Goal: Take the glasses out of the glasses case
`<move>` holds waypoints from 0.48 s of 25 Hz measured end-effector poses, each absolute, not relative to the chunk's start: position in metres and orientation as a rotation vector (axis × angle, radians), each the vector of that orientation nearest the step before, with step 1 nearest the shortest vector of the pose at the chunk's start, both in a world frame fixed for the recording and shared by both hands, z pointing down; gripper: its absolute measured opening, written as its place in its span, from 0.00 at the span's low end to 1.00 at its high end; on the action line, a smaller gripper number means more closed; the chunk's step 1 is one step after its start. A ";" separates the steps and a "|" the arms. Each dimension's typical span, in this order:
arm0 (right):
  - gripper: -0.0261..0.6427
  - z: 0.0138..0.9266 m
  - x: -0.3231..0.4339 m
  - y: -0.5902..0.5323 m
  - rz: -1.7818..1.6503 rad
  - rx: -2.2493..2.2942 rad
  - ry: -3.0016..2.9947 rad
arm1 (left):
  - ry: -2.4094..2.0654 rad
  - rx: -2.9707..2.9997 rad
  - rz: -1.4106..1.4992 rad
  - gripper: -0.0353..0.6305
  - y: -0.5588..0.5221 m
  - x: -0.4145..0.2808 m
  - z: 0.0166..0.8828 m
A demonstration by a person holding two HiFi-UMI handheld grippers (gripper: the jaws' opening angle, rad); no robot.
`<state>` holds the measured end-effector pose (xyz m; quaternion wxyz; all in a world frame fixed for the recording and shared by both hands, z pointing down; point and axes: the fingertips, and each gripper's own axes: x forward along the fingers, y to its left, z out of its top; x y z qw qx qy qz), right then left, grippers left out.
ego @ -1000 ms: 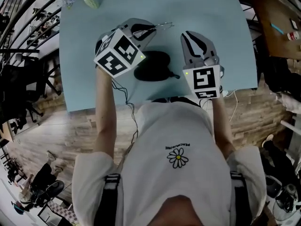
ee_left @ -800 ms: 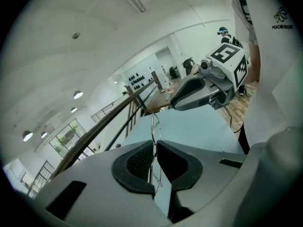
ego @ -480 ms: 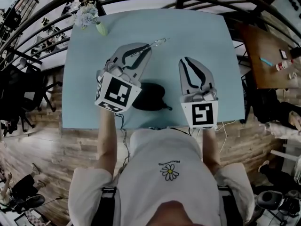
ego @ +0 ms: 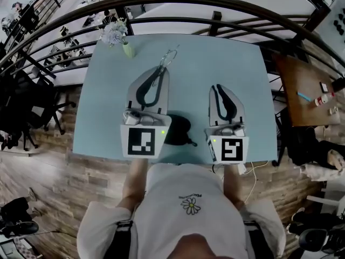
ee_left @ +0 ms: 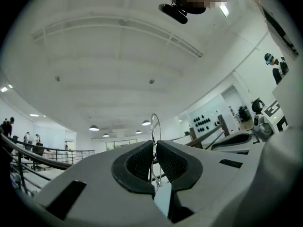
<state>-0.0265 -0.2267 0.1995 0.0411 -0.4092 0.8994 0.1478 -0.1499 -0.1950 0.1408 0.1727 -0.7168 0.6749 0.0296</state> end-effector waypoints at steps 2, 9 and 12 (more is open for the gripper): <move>0.10 0.198 -0.022 -0.227 0.422 -1.256 2.735 | 1.992 -1.993 0.164 0.11 -0.186 -0.159 0.142; 0.06 0.198 -0.007 -0.230 0.375 -1.353 2.668 | 2.102 -1.883 0.204 0.11 -0.166 -0.175 0.157; 0.05 0.202 -0.005 -0.230 0.327 -1.353 2.674 | 2.116 -1.871 0.205 0.11 -0.163 -0.180 0.160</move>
